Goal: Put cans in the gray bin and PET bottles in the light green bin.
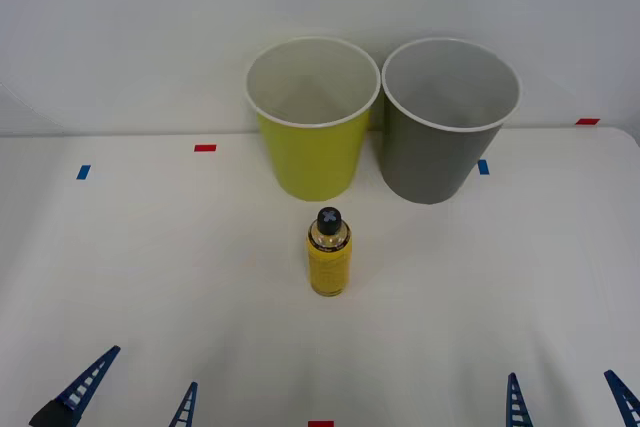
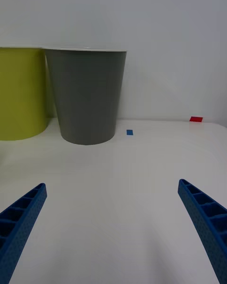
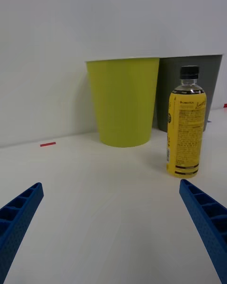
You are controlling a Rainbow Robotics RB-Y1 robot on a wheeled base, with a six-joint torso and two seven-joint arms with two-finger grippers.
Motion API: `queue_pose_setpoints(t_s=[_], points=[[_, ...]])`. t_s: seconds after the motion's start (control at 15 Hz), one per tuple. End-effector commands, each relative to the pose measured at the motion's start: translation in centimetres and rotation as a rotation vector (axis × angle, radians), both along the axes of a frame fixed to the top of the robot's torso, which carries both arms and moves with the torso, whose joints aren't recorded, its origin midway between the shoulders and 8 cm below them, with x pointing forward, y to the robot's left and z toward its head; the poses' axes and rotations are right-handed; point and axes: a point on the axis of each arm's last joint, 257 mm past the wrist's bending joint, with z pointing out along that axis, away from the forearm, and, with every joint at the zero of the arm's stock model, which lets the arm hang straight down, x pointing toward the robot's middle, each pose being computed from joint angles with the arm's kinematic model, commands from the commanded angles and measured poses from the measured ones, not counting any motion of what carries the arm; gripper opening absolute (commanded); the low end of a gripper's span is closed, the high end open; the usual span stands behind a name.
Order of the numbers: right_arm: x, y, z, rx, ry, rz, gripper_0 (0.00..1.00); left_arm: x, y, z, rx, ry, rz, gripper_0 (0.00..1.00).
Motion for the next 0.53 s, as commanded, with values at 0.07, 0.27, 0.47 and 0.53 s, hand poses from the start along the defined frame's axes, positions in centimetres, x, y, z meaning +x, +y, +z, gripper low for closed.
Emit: queue_pose_setpoints(t_s=[0.07,0.27,0.47,0.53], points=[[0.0,0.0,0.0,0.000,0.000,0.000,0.96,2.2,-3.1,-0.2,-0.025,-0.002,-0.134,1.00],[0.0,0.0,0.0,0.000,0.000,0.000,0.97,4.8,-6.3,-0.3,-0.024,0.023,-0.234,1.00],[0.0,0.0,0.0,0.000,0.000,0.000,0.97,7.0,-8.7,0.1,0.013,0.020,-0.306,1.00],[0.0,0.0,0.0,0.000,0.000,0.000,0.97,7.4,-9.6,0.1,0.024,0.022,-0.327,1.00]])
